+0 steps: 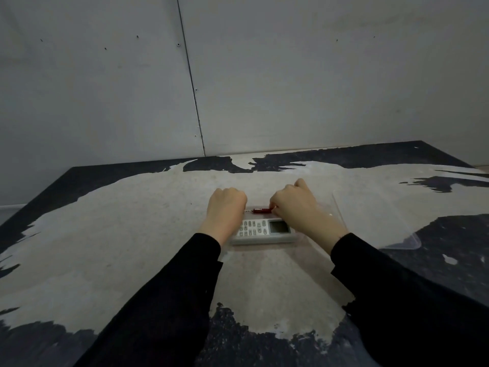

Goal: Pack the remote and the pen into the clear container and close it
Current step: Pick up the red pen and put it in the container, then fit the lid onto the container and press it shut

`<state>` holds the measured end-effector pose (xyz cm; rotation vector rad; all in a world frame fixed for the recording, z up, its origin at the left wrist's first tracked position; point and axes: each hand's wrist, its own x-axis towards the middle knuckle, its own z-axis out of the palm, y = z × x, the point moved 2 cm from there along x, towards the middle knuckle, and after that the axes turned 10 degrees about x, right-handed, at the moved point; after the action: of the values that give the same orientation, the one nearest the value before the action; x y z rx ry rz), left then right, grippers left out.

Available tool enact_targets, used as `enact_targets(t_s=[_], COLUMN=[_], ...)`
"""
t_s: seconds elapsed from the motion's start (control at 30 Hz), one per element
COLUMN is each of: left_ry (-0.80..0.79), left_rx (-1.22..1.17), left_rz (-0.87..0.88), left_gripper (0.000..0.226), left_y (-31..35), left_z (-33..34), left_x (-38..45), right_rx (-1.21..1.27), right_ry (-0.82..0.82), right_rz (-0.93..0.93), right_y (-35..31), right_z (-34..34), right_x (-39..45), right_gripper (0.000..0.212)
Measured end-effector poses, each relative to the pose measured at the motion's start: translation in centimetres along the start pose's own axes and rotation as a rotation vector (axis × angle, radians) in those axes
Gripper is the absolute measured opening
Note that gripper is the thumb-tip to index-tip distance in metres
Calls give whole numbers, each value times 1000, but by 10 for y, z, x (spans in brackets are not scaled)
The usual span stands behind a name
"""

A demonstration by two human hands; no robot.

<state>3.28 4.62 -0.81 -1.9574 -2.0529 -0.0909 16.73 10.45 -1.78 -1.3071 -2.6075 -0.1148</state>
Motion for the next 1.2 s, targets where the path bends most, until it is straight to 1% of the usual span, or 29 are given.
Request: enact_targets(t_s=[0.1, 0.17, 0.23, 0.27, 0.3, 0.33, 0.4, 0.43, 0.5, 0.57, 0.6, 0.67, 0.7, 0.77, 0.83, 0.9, 0.93, 0.97, 1.0, 1.03, 1.1, 1.2], left_ry=[6, 29, 76, 109, 148, 192, 273, 305, 339, 345, 354, 380, 395, 415, 405, 386, 390, 407, 440, 482, 529, 444], left_rx=[-108, -190, -272, -315, -356, -393, -435, -440, -454, -543, -608, -713, -743, -777, -804, -828, -826, -815, -801, -790, -814, -1018], left_rz=[-32, -48, -59, -59, -57, -54, -50, -48, -50, -55, -56, -58, -60, -64, -55, -26, -14, -5, 3, 10, 16, -7], left_gripper=[22, 25, 26, 26, 25, 24, 21, 20, 19, 21, 22, 22, 22, 25, 40, 58, 62, 61, 52, 39, 14, 13], left_y=[-3, -7, -10, -11, -12, -12, -12, -12, -12, -10, -9, -6, -5, -2, 2, 6, 8, 10, 11, 11, 8, 0], left_z=[-2, -7, -11, -12, -12, -12, -11, -10, -8, -9, -11, -14, -16, -18, -22, -26, -29, -33, -36, -39, -45, -47], left_x=[-4, -10, -20, -25, -30, -34, -40, -42, -44, -45, -46, -47, -48, -49, -51, -53, -53, -53, -53, -54, -54, -53], right_rx=[111, 221, 285, 294, 282, 252, 188, 176, 173, 157, 147, 142, 159, 204, 259, 323, 354, 378, 394, 409, 431, 509], right_ry=[24, 133, 302, 355, 367, 329, 180, 141, 164, 204, 233, 347, 418, 566, 701, 719, 708, 694, 676, 653, 633, 624], right_rz=[-32, -32, 49, 127, 223, 327, 510, 564, 582, 552, 528, 443, 369, 148, -99, -299, -367, -414, -446, -467, -465, -309], right_y=[4, 13, 32, 45, 59, 72, 91, 96, 103, 104, 103, 97, 91, 73, 54, 35, 26, 17, 10, 3, 0, 15], right_z=[-5, -16, -23, -23, -22, -18, -10, -7, -3, -3, -3, -9, -15, -33, -57, -73, -78, -81, -81, -80, -80, -77], right_x=[-9, -21, -34, -40, -47, -53, -64, -68, -69, -67, -65, -63, -62, -63, -66, -70, -72, -75, -77, -80, -83, -80], right_gripper=[23, 23, 20, 18, 19, 22, 31, 32, 24, 13, 12, 12, 13, 14, 13, 16, 17, 18, 18, 20, 24, 33])
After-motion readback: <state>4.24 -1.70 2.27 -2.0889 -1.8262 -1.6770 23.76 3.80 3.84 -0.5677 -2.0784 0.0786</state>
